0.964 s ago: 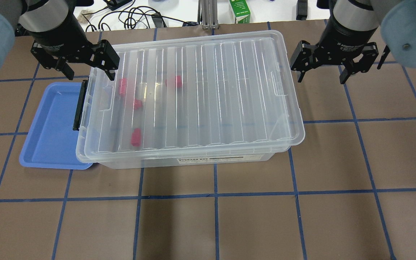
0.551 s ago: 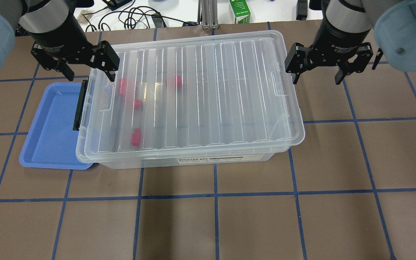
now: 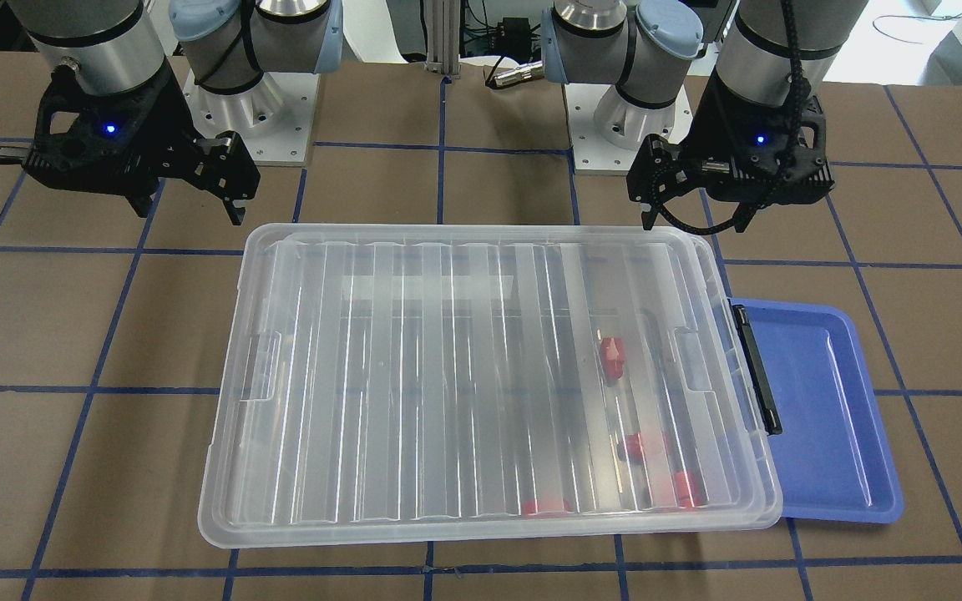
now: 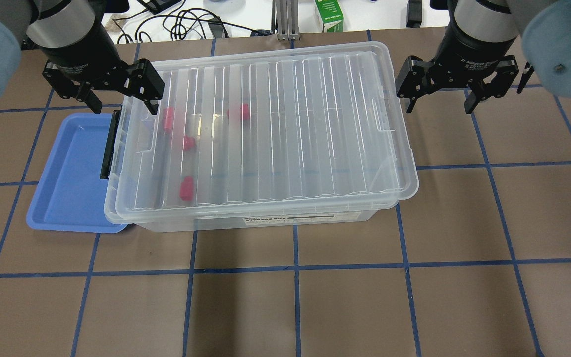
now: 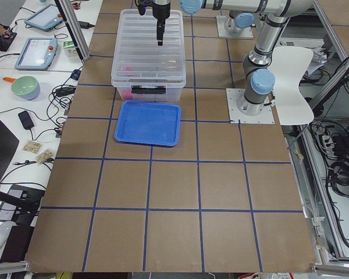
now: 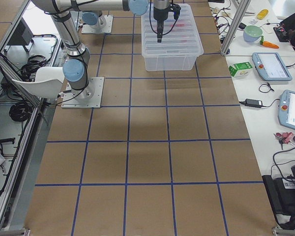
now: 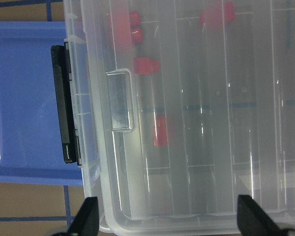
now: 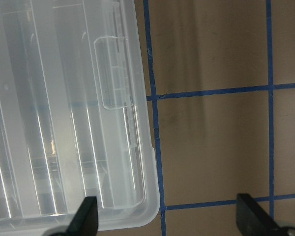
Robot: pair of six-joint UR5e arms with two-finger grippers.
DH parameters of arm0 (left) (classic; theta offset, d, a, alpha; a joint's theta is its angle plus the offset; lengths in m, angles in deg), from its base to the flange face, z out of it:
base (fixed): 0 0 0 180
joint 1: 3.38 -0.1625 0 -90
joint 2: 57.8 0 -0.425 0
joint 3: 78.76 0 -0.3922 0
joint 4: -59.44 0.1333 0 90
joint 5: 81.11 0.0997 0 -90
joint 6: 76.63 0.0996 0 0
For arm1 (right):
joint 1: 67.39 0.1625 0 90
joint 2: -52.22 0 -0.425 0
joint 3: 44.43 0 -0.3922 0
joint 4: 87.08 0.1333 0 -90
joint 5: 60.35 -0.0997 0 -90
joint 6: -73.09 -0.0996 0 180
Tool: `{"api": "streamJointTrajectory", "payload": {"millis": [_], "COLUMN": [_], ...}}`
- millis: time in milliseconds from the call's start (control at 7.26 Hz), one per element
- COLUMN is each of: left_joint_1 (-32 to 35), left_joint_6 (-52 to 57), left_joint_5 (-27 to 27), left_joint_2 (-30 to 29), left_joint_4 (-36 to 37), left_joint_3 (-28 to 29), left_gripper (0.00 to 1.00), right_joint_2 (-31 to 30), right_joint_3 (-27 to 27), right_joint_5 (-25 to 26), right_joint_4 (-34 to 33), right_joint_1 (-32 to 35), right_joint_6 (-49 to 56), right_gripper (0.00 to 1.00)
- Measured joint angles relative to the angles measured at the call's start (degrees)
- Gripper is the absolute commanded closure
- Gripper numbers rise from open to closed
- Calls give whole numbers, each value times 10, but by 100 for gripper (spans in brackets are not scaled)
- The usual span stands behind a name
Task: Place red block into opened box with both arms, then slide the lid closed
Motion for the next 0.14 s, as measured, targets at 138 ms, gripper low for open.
{"api": "streamJointTrajectory", "payload": {"millis": [138], "left_joint_1": [0], "left_joint_6": [0], "left_joint_5": [0], "left_joint_2": [0], "left_joint_4": [0], "left_joint_3": [0], "left_gripper": [0], "right_joint_2": [0], "right_joint_3": [1], "right_joint_5": [0], "right_joint_4": [0], "right_joint_1": [0], "right_joint_6": [1], "right_gripper": [0]}}
